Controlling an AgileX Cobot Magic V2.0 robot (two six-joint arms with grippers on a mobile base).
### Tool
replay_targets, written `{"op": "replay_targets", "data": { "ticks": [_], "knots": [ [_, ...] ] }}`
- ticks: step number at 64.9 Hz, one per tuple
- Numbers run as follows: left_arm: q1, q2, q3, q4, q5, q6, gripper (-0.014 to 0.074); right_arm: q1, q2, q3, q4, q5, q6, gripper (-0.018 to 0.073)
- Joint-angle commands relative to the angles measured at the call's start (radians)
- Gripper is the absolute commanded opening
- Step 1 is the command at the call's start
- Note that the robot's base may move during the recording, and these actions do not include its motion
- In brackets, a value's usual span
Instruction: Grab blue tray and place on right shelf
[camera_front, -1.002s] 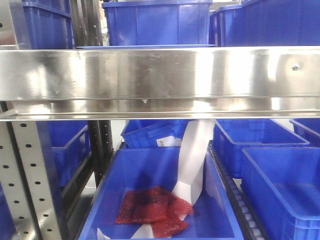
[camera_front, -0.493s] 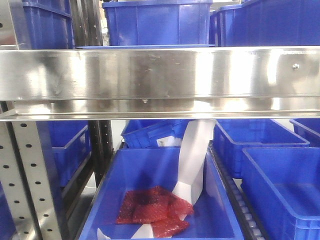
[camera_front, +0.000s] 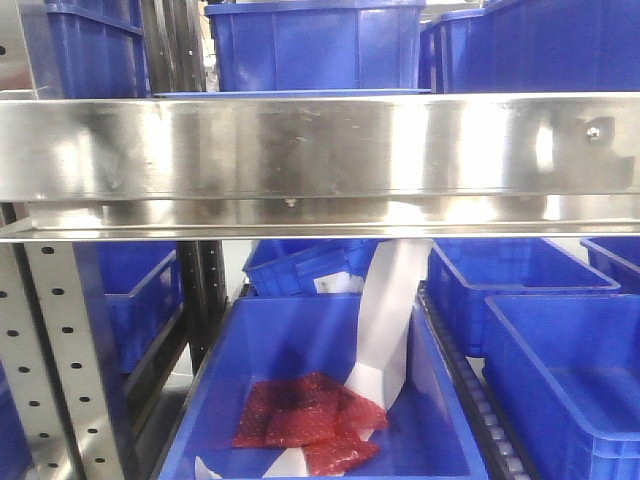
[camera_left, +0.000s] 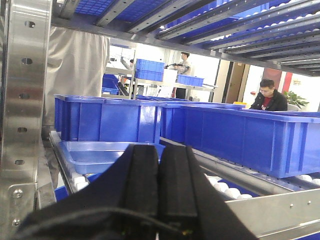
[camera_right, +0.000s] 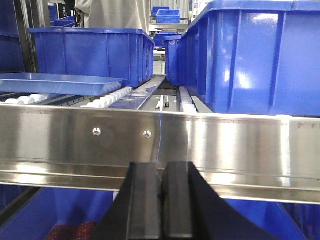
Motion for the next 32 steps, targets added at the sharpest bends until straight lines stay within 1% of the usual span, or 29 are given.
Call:
{"op": "replay_targets", "data": {
  "ticks": [1, 25, 27, 29, 32],
  "knots": [
    [-0.005, 0.011, -0.031, 0.001, -0.074, -0.004, -0.0048, -0.006, -0.014, -0.023, 0.004, -0.087, -0.006, 0.0056],
    [-0.005, 0.011, -0.031, 0.001, -0.073, -0.004, -0.0048, -0.006, -0.014, -0.023, 0.004, -0.087, -0.006, 0.0056],
    [-0.005, 0.011, -0.031, -0.014, -0.055, -0.004, -0.0048, -0.006, -0.014, -0.023, 0.004, -0.087, -0.006, 0.0056],
    [-0.001, 0.011, -0.031, -0.049, -0.025, -0.004, -0.0048, -0.006, -0.014, -0.023, 0.004, -0.087, -0.006, 0.0056],
    [0.003, 0.011, -0.031, -0.060, 0.032, -0.004, -0.0048, -0.006, -0.014, -0.023, 0.004, -0.087, -0.006, 0.0056]
  ]
}}
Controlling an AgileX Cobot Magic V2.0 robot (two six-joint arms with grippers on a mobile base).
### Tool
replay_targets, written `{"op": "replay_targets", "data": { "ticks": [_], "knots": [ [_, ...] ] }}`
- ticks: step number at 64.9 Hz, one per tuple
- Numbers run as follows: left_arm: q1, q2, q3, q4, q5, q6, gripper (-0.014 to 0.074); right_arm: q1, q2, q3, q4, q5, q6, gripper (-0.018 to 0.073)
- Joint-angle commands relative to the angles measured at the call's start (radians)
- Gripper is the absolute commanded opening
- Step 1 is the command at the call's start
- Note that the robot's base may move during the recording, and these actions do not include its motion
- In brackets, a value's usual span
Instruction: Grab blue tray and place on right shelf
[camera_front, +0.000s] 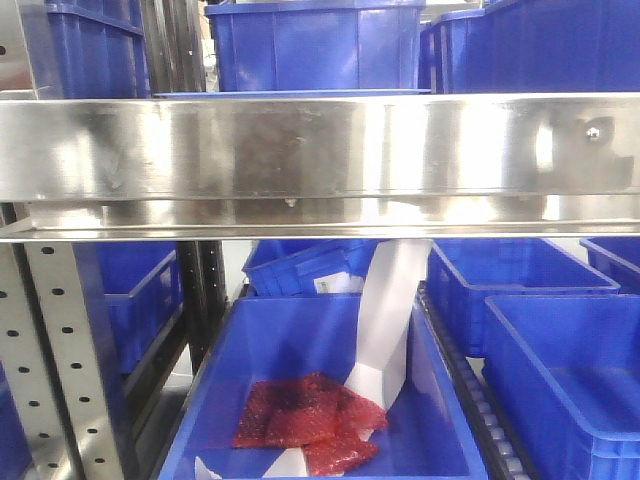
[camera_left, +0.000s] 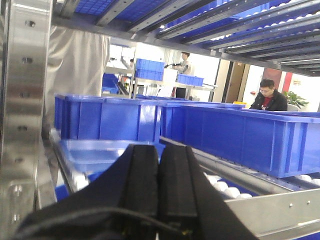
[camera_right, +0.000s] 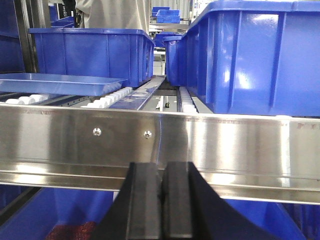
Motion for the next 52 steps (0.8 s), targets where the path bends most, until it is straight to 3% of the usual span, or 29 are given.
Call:
{"op": "replay_targets", "data": {
  "ticks": [1, 5, 10, 17, 20, 23, 30, 35, 45, 52],
  "knots": [
    [0.005, 0.011, -0.031, -0.029, 0.015, -0.004, -0.0048, -0.006, -0.014, -0.023, 0.004, -0.087, -0.006, 0.0056],
    [0.017, 0.011, -0.031, -0.021, 0.094, 0.016, -0.0048, -0.006, -0.014, -0.023, 0.004, -0.087, -0.006, 0.0056],
    [0.055, 0.004, -0.031, -0.074, 0.175, 0.165, -0.0048, -0.006, -0.014, -0.023, 0.004, -0.087, -0.006, 0.0056],
    [0.149, -0.052, -0.031, -0.384, 0.192, 0.586, -0.0048, -0.006, -0.014, -0.023, 0.004, -0.087, -0.006, 0.0056],
    [0.197, -0.074, -0.026, -0.497, 0.192, 0.731, -0.0048, -0.006, -0.014, -0.023, 0.004, -0.087, -0.006, 0.0056],
    [0.249, -0.097, -0.011, -0.577, 0.190, 0.811, -0.0048, -0.006, -0.014, -0.023, 0.004, -0.087, -0.006, 0.0056],
    [0.376, -0.135, 0.064, -0.694, 0.159, 0.819, -0.0048, -0.006, -0.014, -0.023, 0.004, -0.087, -0.006, 0.0056],
    [0.431, -0.155, 0.128, -0.718, 0.100, 0.817, -0.0048, -0.006, -0.014, -0.023, 0.004, -0.087, -0.006, 0.0056],
    [0.461, -0.219, 0.225, -0.682, 0.034, 0.787, -0.0048, -0.006, -0.014, -0.023, 0.004, -0.087, -0.006, 0.0056],
    [0.435, -0.221, 0.291, -0.544, -0.026, 0.664, -0.0048, -0.006, -0.014, -0.023, 0.004, -0.087, -0.006, 0.0056]
  ]
}}
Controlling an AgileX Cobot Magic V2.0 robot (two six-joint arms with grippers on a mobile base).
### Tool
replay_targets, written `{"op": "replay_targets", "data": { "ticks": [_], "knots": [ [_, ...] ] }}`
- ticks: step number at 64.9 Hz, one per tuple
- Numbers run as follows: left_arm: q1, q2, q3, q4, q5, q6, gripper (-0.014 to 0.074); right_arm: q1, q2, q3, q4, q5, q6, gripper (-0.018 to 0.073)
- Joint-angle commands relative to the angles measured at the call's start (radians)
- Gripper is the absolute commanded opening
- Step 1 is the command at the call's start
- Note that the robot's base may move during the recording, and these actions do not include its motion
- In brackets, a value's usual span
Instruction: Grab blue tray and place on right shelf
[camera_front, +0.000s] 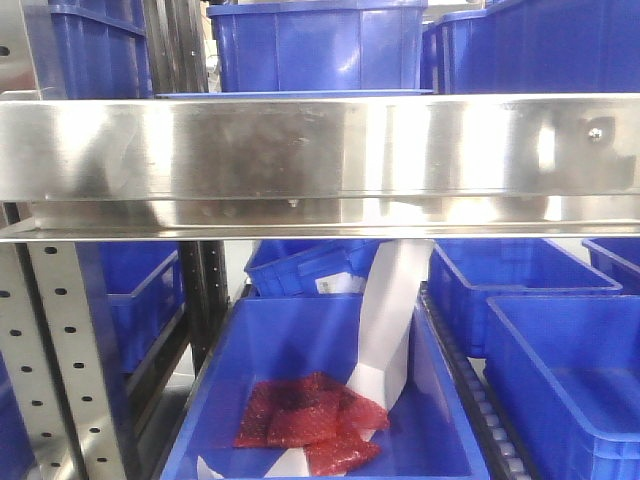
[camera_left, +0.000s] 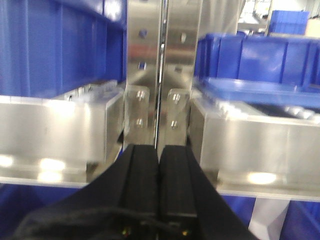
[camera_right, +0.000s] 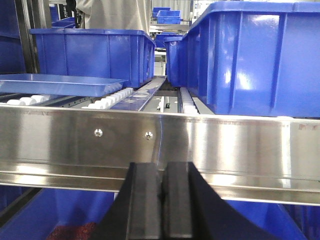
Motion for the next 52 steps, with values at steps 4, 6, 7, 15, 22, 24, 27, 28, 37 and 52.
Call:
{"op": "replay_targets", "data": {
  "ticks": [4, 6, 7, 15, 22, 24, 27, 28, 37, 52],
  "knots": [
    [-0.030, -0.015, 0.046, 0.113, -0.212, -0.112, -0.0048, -0.005, -0.014, -0.023, 0.004, -0.087, -0.006, 0.0056],
    [-0.037, -0.015, 0.073, 0.113, -0.271, -0.123, -0.0048, -0.005, -0.014, -0.023, 0.004, -0.087, -0.006, 0.0056],
    [-0.040, -0.015, 0.089, 0.113, -0.298, -0.130, -0.0048, -0.005, -0.014, -0.023, 0.004, -0.087, -0.006, 0.0056],
    [-0.065, -0.015, 0.084, 0.113, -0.249, -0.130, -0.0048, -0.005, -0.014, -0.023, 0.004, -0.087, -0.006, 0.0056],
    [-0.065, -0.015, 0.084, 0.113, -0.212, -0.130, -0.0048, -0.005, -0.014, -0.023, 0.004, -0.087, -0.006, 0.0056],
    [-0.065, -0.015, 0.084, 0.113, -0.212, -0.130, -0.0048, -0.005, -0.014, -0.023, 0.004, -0.087, -0.006, 0.0056],
    [-0.065, -0.015, 0.084, 0.113, -0.212, -0.130, -0.0048, -0.005, -0.014, -0.023, 0.004, -0.087, -0.006, 0.0056],
    [-0.065, -0.015, 0.084, 0.113, -0.212, -0.130, -0.0048, -0.005, -0.014, -0.023, 0.004, -0.087, -0.006, 0.0056],
    [-0.065, -0.015, 0.084, 0.113, -0.168, -0.130, -0.0048, -0.005, -0.014, -0.023, 0.004, -0.087, -0.006, 0.0056],
    [-0.065, -0.015, 0.084, 0.113, -0.189, -0.130, -0.0048, -0.005, -0.014, -0.023, 0.004, -0.087, -0.006, 0.0056]
  ]
}}
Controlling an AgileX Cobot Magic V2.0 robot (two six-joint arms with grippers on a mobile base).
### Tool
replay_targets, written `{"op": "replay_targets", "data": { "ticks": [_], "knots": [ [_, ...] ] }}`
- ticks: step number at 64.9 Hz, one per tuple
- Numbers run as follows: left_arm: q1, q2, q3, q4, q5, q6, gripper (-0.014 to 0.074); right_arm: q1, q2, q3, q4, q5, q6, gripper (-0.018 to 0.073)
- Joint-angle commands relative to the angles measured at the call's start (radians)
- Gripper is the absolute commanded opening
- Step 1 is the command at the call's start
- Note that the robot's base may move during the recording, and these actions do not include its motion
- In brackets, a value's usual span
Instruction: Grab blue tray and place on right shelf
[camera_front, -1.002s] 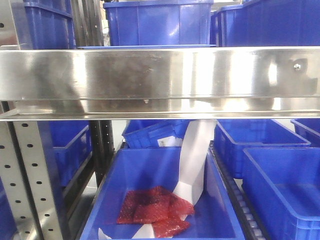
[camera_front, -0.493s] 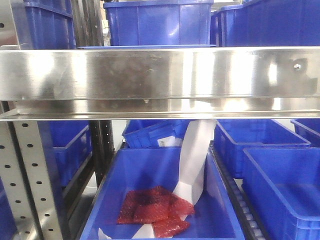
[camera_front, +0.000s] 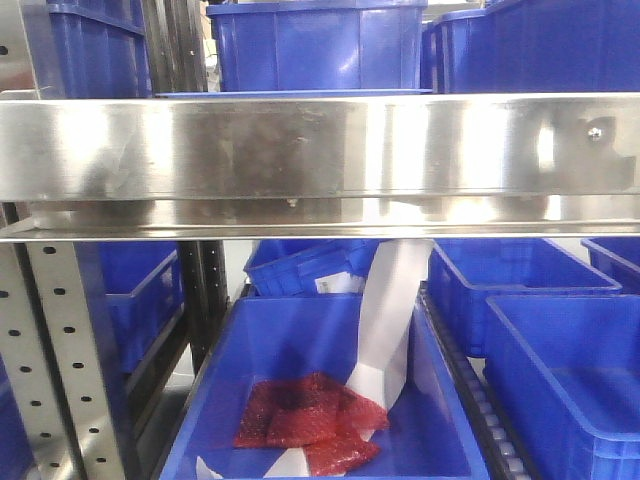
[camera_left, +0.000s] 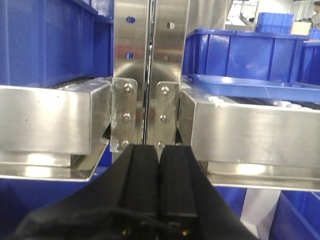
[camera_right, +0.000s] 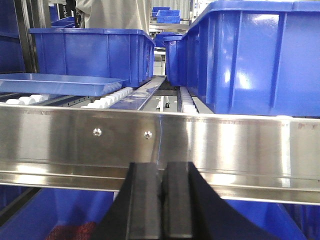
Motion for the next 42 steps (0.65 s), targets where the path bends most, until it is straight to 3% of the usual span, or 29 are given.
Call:
{"op": "replay_targets", "data": {
  "ticks": [1, 42],
  "knots": [
    [-0.006, -0.015, 0.028, 0.002, -0.097, -0.010, -0.0048, -0.005, -0.014, -0.023, 0.004, -0.087, -0.006, 0.0056],
    [-0.006, -0.015, 0.028, 0.002, -0.097, -0.010, -0.0048, -0.005, -0.014, -0.023, 0.004, -0.087, -0.006, 0.0056]
  ]
}}
